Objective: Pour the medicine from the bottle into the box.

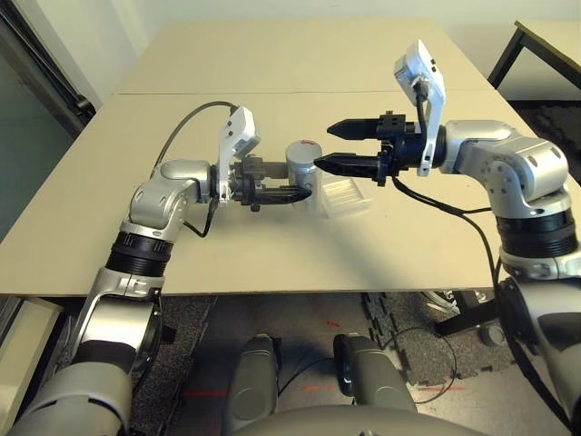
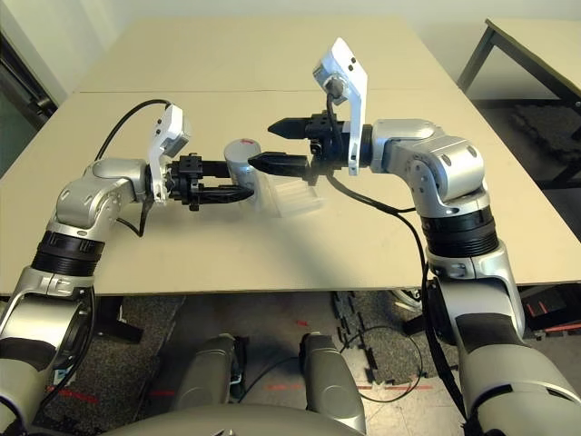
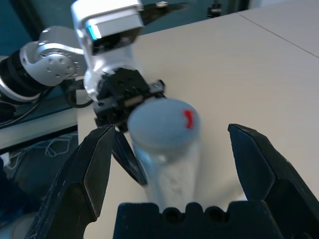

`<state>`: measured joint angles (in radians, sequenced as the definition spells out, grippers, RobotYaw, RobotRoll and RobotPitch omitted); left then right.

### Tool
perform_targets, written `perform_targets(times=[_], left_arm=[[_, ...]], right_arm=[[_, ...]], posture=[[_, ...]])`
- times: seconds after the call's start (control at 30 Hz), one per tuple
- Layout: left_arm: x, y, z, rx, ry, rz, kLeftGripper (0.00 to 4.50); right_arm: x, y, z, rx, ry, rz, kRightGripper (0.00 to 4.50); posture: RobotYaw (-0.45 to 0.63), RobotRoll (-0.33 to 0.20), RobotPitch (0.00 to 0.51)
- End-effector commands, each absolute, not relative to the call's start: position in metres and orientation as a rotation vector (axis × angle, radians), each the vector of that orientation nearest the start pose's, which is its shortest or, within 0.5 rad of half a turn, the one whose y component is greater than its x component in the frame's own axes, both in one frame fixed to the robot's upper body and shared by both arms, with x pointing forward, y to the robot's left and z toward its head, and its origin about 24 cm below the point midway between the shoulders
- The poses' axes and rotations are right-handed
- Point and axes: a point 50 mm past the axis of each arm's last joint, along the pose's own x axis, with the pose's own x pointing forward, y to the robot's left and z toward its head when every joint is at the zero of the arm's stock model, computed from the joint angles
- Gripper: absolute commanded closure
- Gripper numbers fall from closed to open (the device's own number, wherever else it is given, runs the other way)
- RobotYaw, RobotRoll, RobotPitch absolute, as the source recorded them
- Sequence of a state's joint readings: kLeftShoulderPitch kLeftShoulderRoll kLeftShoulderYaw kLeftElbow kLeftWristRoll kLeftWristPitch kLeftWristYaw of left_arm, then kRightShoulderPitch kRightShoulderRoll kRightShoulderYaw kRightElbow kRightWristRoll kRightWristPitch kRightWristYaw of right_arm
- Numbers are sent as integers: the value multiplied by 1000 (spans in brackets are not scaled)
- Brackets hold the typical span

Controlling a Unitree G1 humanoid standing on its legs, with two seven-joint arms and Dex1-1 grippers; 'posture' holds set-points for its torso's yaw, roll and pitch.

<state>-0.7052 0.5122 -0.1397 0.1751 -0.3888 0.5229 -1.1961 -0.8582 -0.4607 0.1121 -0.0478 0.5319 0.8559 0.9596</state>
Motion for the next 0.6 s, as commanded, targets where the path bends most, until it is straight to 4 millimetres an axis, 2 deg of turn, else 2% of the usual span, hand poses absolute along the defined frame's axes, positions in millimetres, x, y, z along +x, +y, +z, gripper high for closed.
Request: perform_targets(times=[0.03,0.33,0.6], left_arm=[[323,135,173,181,167,-1349,2022],[323,133,171,175,162,-1355,2022],[321,134,168,174,170,-1358,2022]], right_arm=[[313,-93,231,-158,103,1312,0],[322,-81,229,-197,95,1298,0],[327,-91,232,-189,91,1251,0]], posture=[[-22,0,88],[-14,0,87],[-18,0,88]])
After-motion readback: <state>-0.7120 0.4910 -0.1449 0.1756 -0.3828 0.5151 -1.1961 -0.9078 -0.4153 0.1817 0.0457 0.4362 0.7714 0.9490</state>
